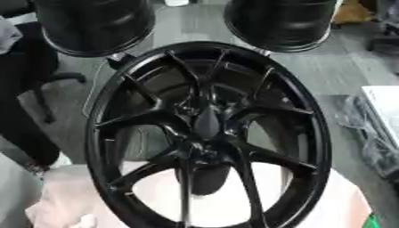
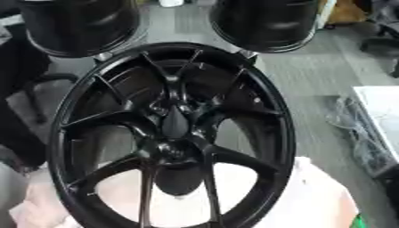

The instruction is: Pull the pin out of the wheel hub.

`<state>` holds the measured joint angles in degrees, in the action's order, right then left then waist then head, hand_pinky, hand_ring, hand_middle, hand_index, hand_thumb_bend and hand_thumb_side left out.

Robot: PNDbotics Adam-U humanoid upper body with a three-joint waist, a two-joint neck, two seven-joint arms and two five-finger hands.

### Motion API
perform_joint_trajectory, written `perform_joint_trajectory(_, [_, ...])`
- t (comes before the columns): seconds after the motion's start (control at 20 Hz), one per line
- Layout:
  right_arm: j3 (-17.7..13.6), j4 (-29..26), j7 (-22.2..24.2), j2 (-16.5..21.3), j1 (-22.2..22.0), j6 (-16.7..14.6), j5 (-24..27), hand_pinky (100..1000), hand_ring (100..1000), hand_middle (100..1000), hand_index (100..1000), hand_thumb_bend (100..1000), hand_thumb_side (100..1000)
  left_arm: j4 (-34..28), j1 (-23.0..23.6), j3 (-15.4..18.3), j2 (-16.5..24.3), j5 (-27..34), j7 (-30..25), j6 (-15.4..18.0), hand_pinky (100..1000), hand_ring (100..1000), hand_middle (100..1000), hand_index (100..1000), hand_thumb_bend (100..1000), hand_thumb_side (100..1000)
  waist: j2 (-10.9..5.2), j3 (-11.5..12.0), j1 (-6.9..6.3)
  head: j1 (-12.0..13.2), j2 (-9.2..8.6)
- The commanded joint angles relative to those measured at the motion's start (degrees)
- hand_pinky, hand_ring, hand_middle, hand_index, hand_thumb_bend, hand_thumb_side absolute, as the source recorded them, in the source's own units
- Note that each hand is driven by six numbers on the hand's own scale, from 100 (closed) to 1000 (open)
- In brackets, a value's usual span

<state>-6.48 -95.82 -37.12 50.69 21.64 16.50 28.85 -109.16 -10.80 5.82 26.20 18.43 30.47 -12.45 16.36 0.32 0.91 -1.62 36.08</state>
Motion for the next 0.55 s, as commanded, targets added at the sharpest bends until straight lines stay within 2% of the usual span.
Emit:
perform_joint_trajectory(0.05, [0.48, -4.95, 1.45, -0.43, 0.87, -2.64, 0.20, 841, 784, 724, 868, 310, 321, -1.01, -0.63, 0.21, 0.93, 0.10, -0.20, 0.06, 739, 720, 725, 801, 310, 761, -1.06, -0.02, 0.10, -0.18, -0.68])
perform_joint_trajectory(0.15, [1.22, -6.64, 2.80, -2.07, 1.37, -3.91, -0.32, 844, 788, 728, 872, 283, 338, -1.01, -0.75, 0.14, 0.85, 0.14, -0.24, 0.08, 740, 720, 725, 801, 311, 761, -1.05, 0.02, 0.08, -0.10, -0.52])
perform_joint_trajectory(0.25, [2.12, -7.66, 4.55, -3.97, 1.74, -4.76, -0.73, 844, 791, 732, 875, 307, 329, -1.03, -1.07, 0.01, 0.73, 0.15, -0.33, 0.10, 740, 720, 726, 801, 311, 760, -1.02, 0.14, 0.04, -0.01, -0.13])
perform_joint_trajectory(0.35, [2.84, -8.06, 6.29, -5.38, 1.46, -5.67, -1.18, 838, 782, 722, 867, 399, 311, -1.10, -1.38, -0.06, 0.66, 0.07, -0.41, 0.17, 740, 720, 726, 801, 311, 758, -0.96, 0.31, -0.06, 0.13, -0.02])
perform_joint_trajectory(0.55, [4.03, -7.50, 9.12, -8.05, 0.35, -7.02, -2.01, 836, 771, 711, 857, 395, 328, -1.17, -1.72, -0.10, 0.61, 0.00, -0.43, 0.25, 740, 720, 726, 807, 311, 756, -0.86, 0.65, -0.25, 0.18, -0.02])
